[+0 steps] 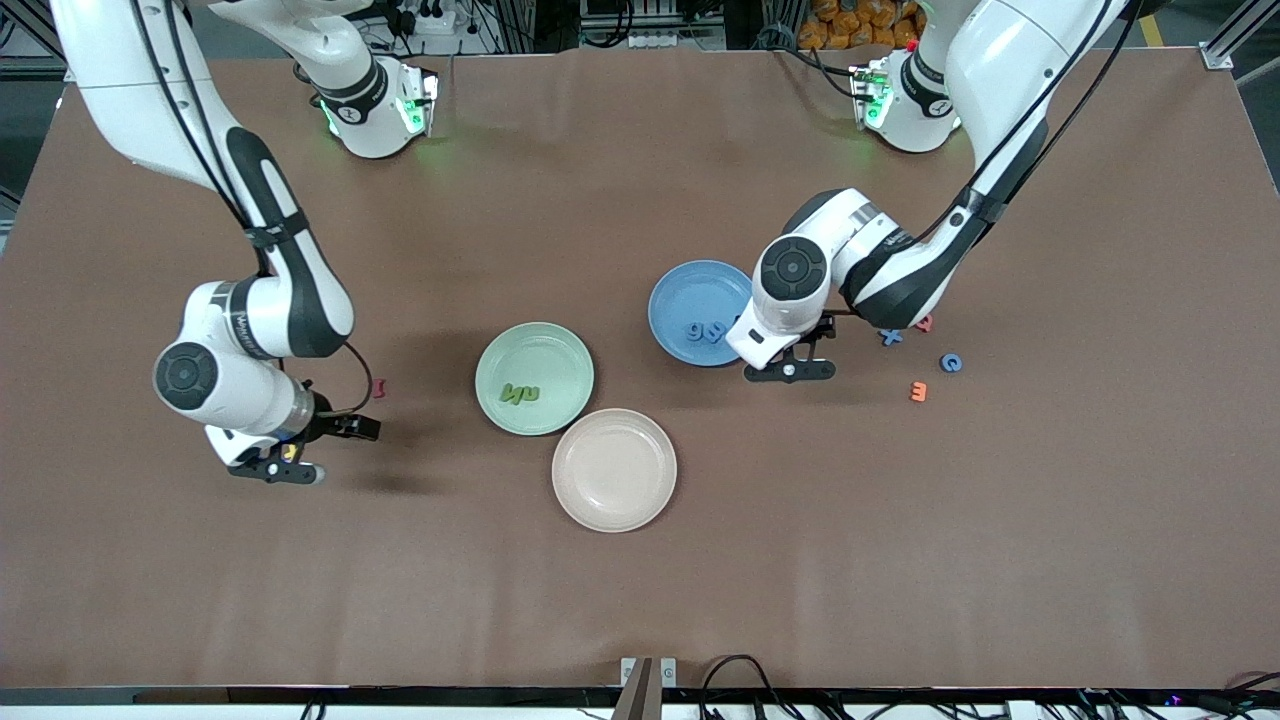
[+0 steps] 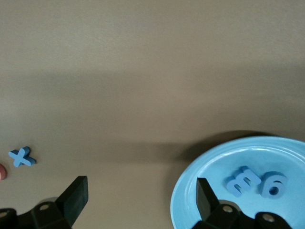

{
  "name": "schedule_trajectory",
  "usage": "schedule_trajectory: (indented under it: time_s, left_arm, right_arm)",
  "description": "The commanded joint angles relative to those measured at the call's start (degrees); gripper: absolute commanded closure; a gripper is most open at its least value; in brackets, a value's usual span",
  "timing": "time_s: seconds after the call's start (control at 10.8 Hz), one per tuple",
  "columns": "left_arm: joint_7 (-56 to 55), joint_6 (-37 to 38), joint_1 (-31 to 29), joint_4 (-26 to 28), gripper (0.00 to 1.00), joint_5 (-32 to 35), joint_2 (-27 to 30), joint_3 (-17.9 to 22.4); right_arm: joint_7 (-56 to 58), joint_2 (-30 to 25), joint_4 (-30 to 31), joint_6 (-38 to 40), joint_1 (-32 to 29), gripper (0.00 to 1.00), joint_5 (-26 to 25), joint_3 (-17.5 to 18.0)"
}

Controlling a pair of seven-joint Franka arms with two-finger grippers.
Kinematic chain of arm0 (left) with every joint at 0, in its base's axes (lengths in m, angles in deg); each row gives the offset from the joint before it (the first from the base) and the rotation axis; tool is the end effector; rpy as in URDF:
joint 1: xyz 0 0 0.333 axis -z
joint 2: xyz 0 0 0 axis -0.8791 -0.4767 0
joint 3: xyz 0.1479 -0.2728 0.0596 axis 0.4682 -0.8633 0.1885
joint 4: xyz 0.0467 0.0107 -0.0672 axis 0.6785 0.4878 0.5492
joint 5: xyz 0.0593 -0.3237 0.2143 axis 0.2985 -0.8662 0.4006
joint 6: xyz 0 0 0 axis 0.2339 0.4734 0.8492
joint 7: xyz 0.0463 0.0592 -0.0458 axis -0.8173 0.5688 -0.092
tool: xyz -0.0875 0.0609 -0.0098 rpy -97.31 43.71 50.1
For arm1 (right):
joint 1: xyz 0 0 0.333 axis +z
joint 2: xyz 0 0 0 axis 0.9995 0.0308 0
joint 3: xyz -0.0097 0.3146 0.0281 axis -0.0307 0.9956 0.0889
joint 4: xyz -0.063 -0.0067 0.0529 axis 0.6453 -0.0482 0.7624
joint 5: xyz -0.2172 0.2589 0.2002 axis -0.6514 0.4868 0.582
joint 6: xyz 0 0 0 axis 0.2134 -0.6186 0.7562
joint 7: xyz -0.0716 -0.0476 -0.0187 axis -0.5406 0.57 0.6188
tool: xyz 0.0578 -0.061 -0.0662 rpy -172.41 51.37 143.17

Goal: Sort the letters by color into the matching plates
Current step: 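Withdraw the left gripper while the right gripper moves toward the green B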

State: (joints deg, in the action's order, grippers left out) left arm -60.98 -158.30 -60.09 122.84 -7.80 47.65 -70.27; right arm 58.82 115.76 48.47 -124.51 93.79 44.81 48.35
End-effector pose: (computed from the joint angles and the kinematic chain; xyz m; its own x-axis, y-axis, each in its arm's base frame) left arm 0.5059 -0.3413 0.2502 0.9894 -0.0036 -0.1448 -0.0253 -0.9887 -0.1478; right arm 0.6419 0.0466 0.2347 0.9907 -0.1263 -0.0514 -0.1271 -0.9918 -0.0126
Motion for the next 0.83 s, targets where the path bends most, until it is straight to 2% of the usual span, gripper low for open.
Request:
schedule_trajectory:
  time_s: [0.0, 0.28, 0.46, 0.74]
  left_arm:
    - [-1.68, 0.67, -2.84, 1.4, 0.0, 0.67, 3.0, -0.64]
    - [-1.85, 0.06, -5.65, 2.2, 0.0, 0.41, 4.85, -1.61]
    - [-1.85, -0.29, -9.07, 2.2, 0.0, 0.41, 4.94, -3.97]
    - [-1.85, -0.29, -9.88, 2.28, 0.0, 0.41, 4.94, -4.78]
  right_arm:
    - [2.22, -1.24, 0.9, 0.8, -3.96, 0.0, -0.95, 0.8]
    - [2.58, -0.97, 0.9, 0.8, -7.12, 0.0, -2.01, 0.8]
    - [3.01, -0.89, 0.98, 1.15, -9.41, 0.0, -2.09, 0.8]
    - [5.21, -0.71, 0.9, 1.68, -12.4, 0.0, -2.7, 0.8]
